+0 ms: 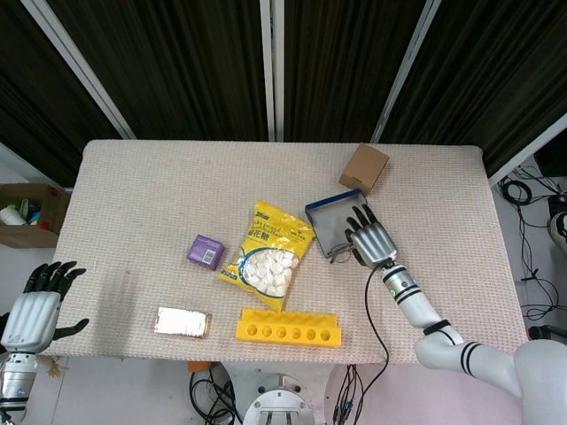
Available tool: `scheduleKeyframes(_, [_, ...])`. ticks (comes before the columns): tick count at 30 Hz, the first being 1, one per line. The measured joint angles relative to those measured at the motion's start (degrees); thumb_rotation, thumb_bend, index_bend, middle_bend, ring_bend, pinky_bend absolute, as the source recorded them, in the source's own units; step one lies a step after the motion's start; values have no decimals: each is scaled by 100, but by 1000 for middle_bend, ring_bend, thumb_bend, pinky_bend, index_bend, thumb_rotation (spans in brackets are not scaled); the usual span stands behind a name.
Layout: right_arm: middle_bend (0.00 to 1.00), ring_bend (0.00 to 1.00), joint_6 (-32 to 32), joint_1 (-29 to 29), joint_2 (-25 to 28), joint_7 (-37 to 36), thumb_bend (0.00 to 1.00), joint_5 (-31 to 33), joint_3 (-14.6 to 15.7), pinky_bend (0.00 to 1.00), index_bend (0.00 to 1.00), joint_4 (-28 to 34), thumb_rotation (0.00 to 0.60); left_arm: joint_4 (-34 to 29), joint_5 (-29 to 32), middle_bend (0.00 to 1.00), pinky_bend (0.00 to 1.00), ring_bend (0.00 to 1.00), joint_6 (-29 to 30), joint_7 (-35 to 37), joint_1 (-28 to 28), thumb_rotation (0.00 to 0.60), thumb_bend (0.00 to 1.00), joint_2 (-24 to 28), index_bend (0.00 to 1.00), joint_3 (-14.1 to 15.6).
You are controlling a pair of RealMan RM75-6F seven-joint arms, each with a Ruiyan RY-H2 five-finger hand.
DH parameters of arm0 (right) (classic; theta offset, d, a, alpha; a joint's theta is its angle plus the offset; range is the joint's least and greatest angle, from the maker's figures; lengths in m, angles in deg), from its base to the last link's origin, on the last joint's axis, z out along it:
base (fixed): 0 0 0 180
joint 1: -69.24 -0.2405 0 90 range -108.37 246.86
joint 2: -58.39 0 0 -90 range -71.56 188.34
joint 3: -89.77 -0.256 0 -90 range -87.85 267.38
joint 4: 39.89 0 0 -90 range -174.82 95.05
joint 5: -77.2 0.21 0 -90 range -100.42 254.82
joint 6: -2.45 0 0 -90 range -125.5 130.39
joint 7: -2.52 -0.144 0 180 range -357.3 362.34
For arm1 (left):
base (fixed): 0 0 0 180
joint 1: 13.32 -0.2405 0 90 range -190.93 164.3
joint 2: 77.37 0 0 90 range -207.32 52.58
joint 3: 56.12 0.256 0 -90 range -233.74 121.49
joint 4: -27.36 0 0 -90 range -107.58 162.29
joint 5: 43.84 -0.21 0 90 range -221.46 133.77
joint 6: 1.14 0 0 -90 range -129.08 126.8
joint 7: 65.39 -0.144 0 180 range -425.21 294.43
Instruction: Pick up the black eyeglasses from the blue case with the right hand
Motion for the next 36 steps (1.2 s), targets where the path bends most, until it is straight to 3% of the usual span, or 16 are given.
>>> scheduleKeyframes(16, [296, 0, 115, -20, -58, -134, 491, -176, -25, 0, 704, -90, 600, 25, 2, 120, 95, 78, 16, 27, -29, 600, 32, -4, 203, 11])
scheduleKeyframes(28, [301, 0, 298, 106, 886, -277, 498, -580, 197, 0, 708, 1494, 600, 13, -51, 120, 96, 79, 82, 28, -65, 600, 32, -12, 203, 24])
scheduleKeyframes(36, [300, 0, -30, 129, 1183, -306, 498, -410, 315, 0, 698, 2500, 600, 5, -82, 120, 96, 78, 150, 32, -108, 600, 32, -8, 203, 38])
